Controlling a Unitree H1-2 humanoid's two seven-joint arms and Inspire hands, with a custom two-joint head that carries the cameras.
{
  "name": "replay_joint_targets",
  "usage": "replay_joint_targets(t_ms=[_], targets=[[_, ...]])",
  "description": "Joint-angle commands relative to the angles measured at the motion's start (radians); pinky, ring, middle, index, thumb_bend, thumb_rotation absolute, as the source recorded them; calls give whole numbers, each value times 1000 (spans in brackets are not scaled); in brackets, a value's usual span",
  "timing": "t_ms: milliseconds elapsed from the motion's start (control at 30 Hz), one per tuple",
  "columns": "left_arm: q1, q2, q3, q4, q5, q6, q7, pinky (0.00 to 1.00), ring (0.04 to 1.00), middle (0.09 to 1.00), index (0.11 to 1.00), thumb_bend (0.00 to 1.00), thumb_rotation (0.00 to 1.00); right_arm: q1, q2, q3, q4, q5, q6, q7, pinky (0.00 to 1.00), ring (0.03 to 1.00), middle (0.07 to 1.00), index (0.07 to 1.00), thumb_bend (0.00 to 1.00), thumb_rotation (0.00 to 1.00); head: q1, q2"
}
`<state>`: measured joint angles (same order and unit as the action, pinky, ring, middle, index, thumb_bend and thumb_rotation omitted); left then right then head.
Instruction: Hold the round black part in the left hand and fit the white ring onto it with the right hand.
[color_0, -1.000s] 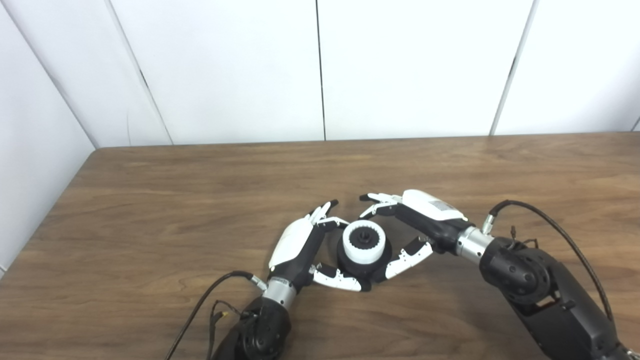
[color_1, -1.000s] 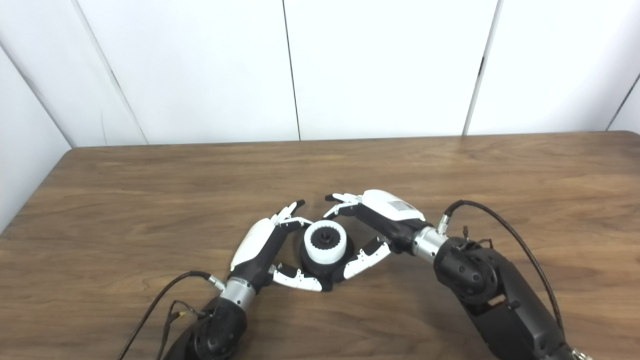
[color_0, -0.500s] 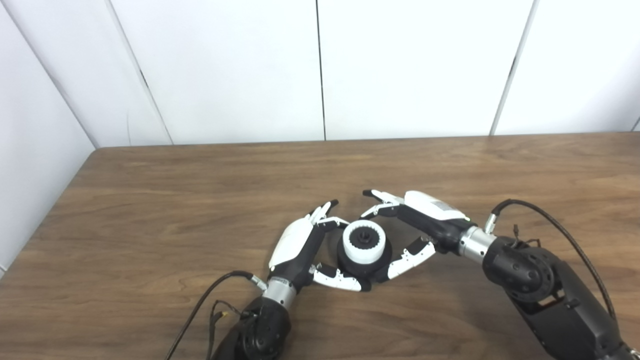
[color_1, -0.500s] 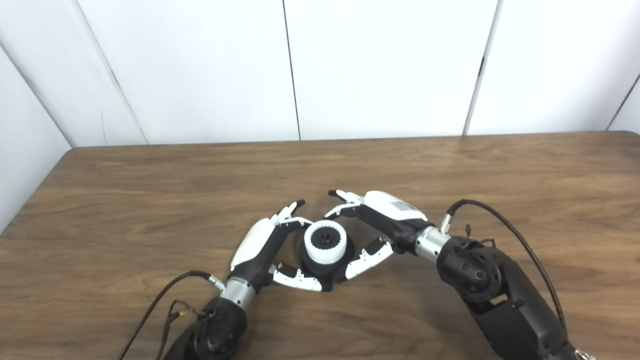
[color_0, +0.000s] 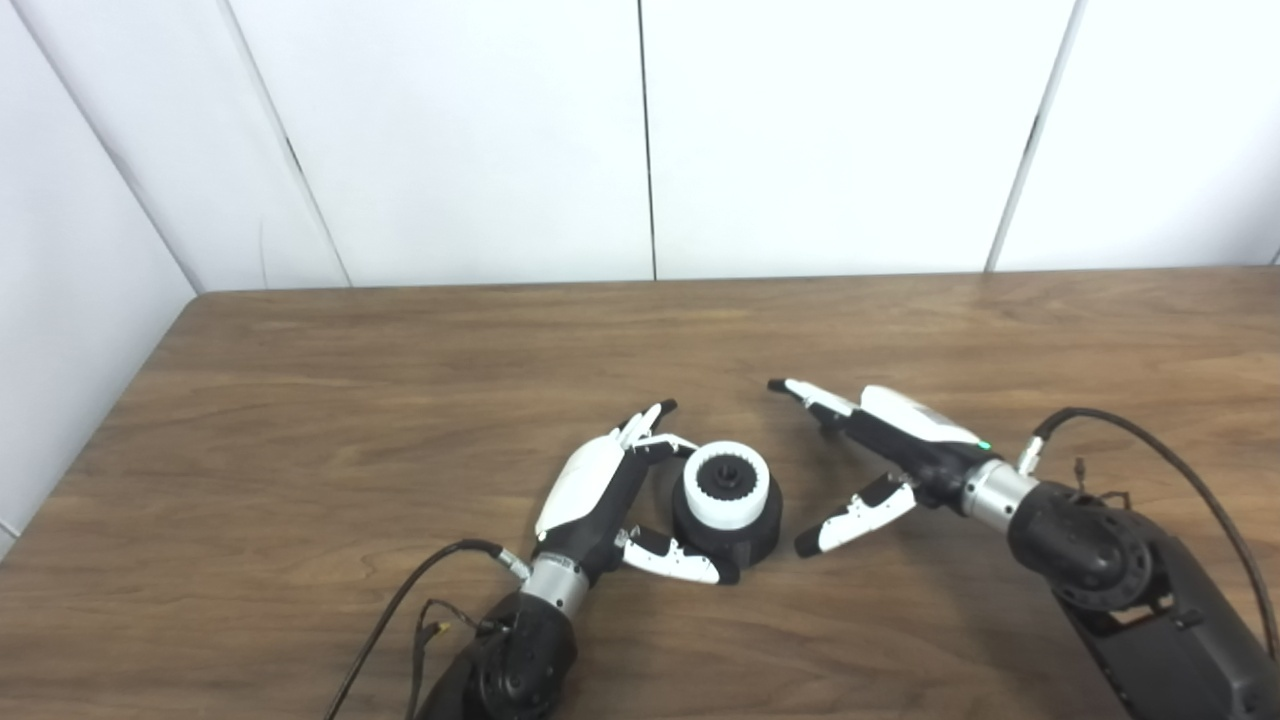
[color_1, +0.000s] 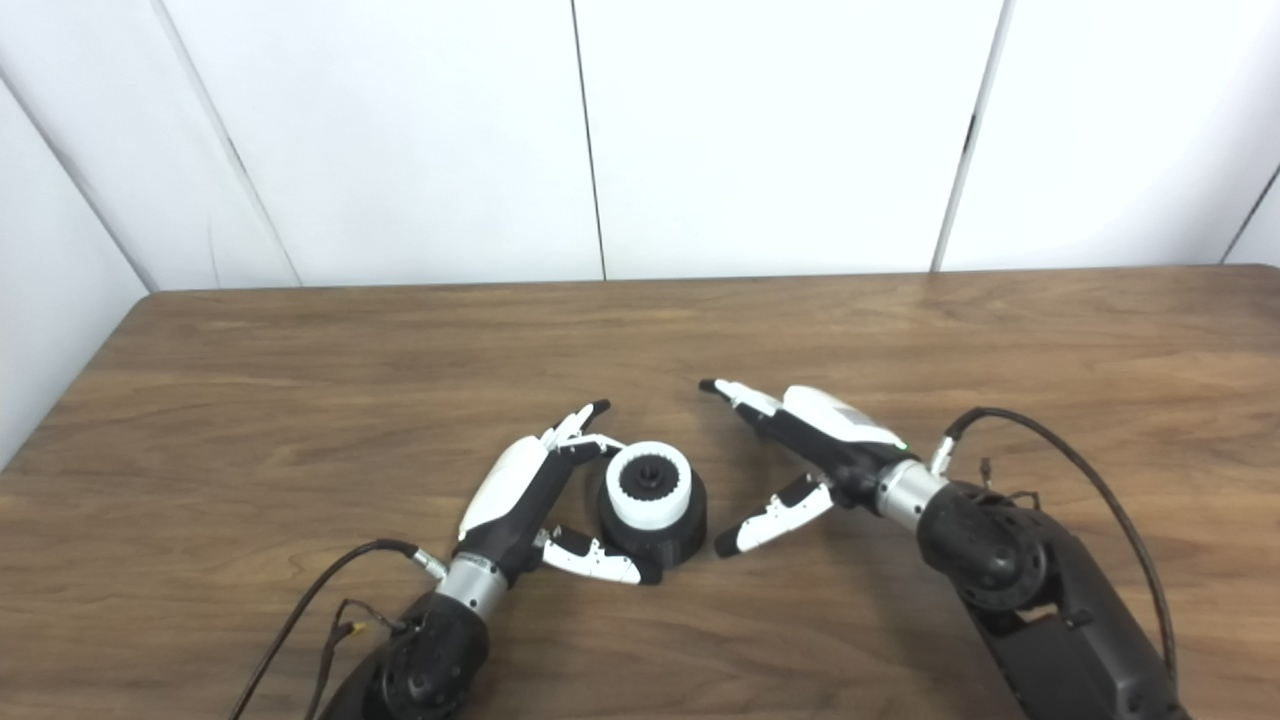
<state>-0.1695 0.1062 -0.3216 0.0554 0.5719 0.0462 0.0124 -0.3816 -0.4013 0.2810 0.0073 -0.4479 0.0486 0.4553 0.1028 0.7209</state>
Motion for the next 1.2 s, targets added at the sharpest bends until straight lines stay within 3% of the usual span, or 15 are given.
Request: replay_joint_targets(t_ms=[0, 467, 1167], targets=[[-22, 5, 3, -24, 10, -5, -2, 1000, 1000, 1000, 603, 981, 247, -1, -4, -23, -17, 14, 15, -23, 859, 987, 1000, 1000, 1000, 428, -1, 0], [-24, 3, 11, -11, 4, -22, 10, 1000, 1000, 1000, 601, 982, 247, 84, 65, -66, -30, 61, -24, -136, 835, 967, 1000, 1000, 1000, 446, -3, -16], [-26, -12, 19, -28, 15, 6, 8, 1000, 1000, 1000, 606, 982, 229, 129, 107, -79, -61, 84, 6, -192, 899, 981, 1000, 983, 1000, 449, -15, -16]])
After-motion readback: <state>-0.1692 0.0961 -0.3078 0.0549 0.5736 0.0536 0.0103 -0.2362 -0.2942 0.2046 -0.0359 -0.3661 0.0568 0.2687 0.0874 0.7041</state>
